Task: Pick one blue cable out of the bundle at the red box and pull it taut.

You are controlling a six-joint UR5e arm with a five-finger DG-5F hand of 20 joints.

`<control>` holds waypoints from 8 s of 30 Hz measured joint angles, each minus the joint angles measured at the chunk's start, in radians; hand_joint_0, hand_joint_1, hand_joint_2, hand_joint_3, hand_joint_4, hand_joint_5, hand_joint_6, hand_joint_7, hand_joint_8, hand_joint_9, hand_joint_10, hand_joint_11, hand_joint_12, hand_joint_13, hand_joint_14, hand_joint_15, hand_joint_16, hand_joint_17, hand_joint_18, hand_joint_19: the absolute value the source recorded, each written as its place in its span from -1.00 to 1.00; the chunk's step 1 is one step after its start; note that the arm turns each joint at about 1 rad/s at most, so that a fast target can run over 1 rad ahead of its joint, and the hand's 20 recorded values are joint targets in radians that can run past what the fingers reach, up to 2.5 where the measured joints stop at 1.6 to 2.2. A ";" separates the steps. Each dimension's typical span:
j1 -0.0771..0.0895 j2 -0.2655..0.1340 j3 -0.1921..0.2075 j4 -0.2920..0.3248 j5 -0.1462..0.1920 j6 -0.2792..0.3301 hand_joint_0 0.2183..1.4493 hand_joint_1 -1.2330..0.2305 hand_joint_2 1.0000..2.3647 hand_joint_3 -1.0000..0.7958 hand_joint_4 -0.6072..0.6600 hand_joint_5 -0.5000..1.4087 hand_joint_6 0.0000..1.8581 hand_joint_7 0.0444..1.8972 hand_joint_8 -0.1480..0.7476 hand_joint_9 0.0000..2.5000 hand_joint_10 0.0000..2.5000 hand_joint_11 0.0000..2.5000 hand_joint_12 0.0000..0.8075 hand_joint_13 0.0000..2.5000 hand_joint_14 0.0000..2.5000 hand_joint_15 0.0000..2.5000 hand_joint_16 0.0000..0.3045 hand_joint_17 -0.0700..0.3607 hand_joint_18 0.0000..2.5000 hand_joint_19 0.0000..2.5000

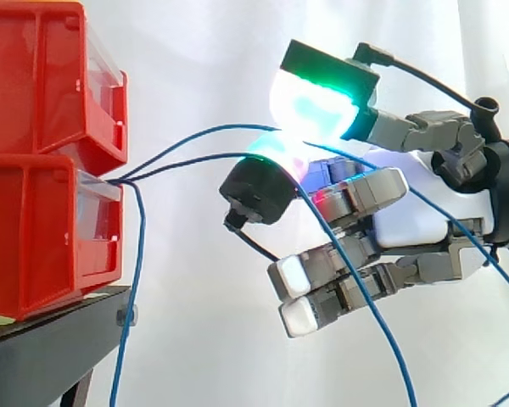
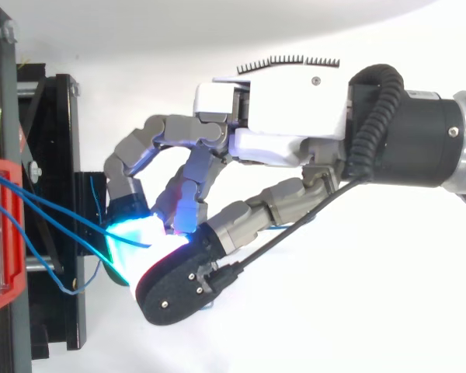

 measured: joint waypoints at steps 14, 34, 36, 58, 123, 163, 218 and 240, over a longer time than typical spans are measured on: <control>0.001 0.000 0.000 0.001 0.000 -0.001 -0.46 -0.28 -0.99 -0.38 0.08 -0.60 -0.04 0.21 -0.15 0.02 -0.84 0.41 -0.18 -0.29 -0.98 -0.45 -0.66 -0.13 -0.54 -0.57; 0.002 0.001 0.000 0.002 -0.001 -0.002 -0.45 0.06 -0.99 -0.34 0.07 -0.60 -0.05 0.23 -0.13 0.03 -0.93 0.42 -0.13 -0.29 -0.98 -0.44 -0.64 -0.10 -0.57 -0.54; 0.002 0.001 0.000 0.003 -0.001 -0.002 -0.47 0.07 -0.99 -0.36 0.07 -0.60 -0.05 0.21 -0.10 0.02 -0.90 0.41 -0.11 -0.29 -0.98 -0.45 -0.62 -0.07 -0.57 -0.54; 0.002 0.001 0.000 0.005 -0.001 -0.004 -0.43 -0.23 -0.99 -0.01 0.14 -0.59 -0.05 0.19 0.06 0.00 -0.65 0.21 -0.01 -0.24 -0.98 -0.47 -0.55 0.04 -0.47 -0.60; 0.003 0.001 0.001 0.005 0.001 -0.003 -0.23 -0.59 -0.97 -0.06 -0.49 -0.62 -0.05 0.47 -0.27 -0.11 -0.99 0.18 -0.26 -0.37 -0.98 -0.50 -0.68 -0.17 -0.61 -0.67; -0.041 0.027 0.001 -0.186 0.009 -0.243 -0.21 -0.57 -0.97 -0.10 -0.40 -0.62 -0.05 0.45 -0.17 -0.17 -0.99 0.00 -0.24 -0.42 -0.98 -0.54 -0.69 -0.18 -0.63 -0.67; -0.041 0.026 -0.094 -0.180 0.010 -0.294 -0.21 -0.53 -0.97 -0.13 -0.27 -0.63 -0.04 0.43 -0.16 -0.12 -0.99 0.09 -0.23 -0.41 -0.98 -0.55 -0.69 -0.18 -0.61 -0.66; -0.041 0.026 -0.478 0.249 0.011 -0.294 -0.21 -0.53 -0.97 -0.14 -0.28 -0.63 -0.04 0.43 -0.15 -0.14 -0.99 0.06 -0.22 -0.41 -0.98 -0.55 -0.69 -0.18 -0.62 -0.66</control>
